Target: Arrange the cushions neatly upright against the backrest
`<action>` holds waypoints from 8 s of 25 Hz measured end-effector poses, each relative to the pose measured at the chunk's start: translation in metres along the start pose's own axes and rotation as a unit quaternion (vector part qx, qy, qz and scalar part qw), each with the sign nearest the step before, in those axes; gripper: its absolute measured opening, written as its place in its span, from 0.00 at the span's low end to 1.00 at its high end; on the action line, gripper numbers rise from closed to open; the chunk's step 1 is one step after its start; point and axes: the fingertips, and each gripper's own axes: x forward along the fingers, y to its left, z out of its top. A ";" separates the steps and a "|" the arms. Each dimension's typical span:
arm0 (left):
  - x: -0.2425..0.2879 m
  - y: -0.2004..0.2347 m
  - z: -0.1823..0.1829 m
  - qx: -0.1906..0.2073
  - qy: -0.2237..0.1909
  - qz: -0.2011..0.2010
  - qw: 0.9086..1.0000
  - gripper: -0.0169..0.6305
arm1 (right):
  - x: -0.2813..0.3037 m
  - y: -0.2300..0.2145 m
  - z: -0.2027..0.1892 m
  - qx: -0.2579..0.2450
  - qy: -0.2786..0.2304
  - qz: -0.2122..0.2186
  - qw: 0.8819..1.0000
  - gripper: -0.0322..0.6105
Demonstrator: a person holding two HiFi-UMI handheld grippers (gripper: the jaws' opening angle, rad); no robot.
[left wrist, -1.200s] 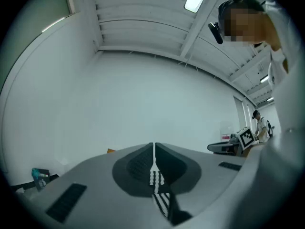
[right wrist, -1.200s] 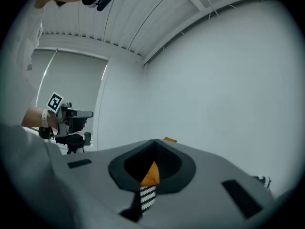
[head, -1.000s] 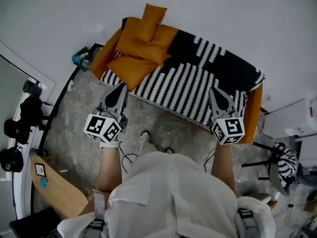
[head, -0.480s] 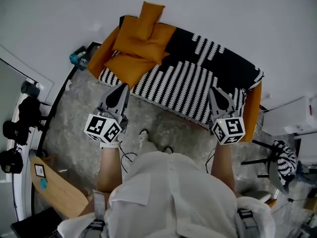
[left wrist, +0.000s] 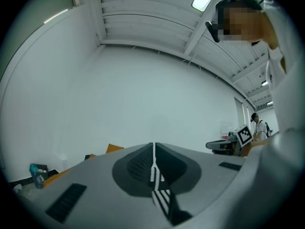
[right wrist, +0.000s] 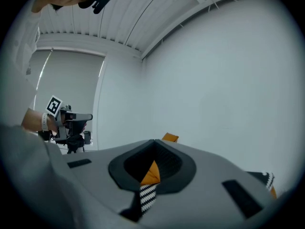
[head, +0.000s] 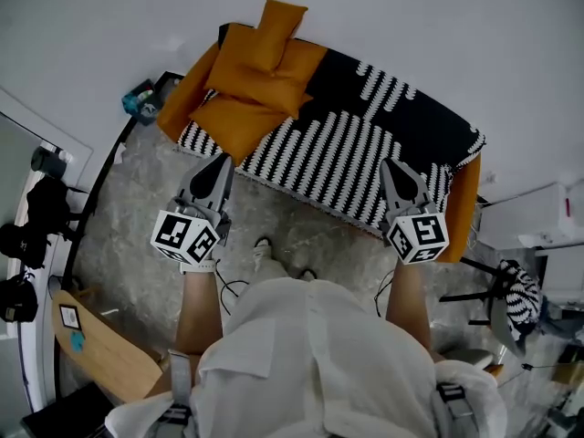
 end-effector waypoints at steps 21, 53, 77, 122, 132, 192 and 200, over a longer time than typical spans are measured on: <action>0.027 0.155 0.017 0.004 0.001 -0.031 1.000 0.07 | 0.148 0.067 0.023 -0.035 0.012 -0.001 0.999 0.06; 0.277 0.247 -0.030 0.017 0.082 -0.032 0.996 0.07 | 0.404 -0.047 -0.018 0.013 0.052 0.100 0.994 0.25; 0.406 0.411 -0.083 -0.016 0.141 -0.111 0.984 0.14 | 0.648 -0.029 -0.114 0.118 0.183 0.040 0.975 0.48; 0.435 0.416 -0.113 -0.035 0.157 -0.180 0.970 0.18 | 0.690 -0.060 -0.187 0.093 0.297 -0.122 0.943 0.32; 0.454 0.331 -0.107 -0.013 0.155 -0.263 0.952 0.18 | 0.614 -0.068 -0.138 -0.104 0.286 -0.104 0.947 0.28; 0.549 -0.185 -0.250 -0.005 0.265 -0.353 0.897 0.18 | 0.102 -0.390 -0.279 -0.431 0.379 0.048 0.818 0.28; 0.585 -0.254 -0.317 -0.037 0.308 -0.292 0.905 0.18 | 0.073 -0.492 -0.390 -0.484 0.380 0.105 0.781 0.29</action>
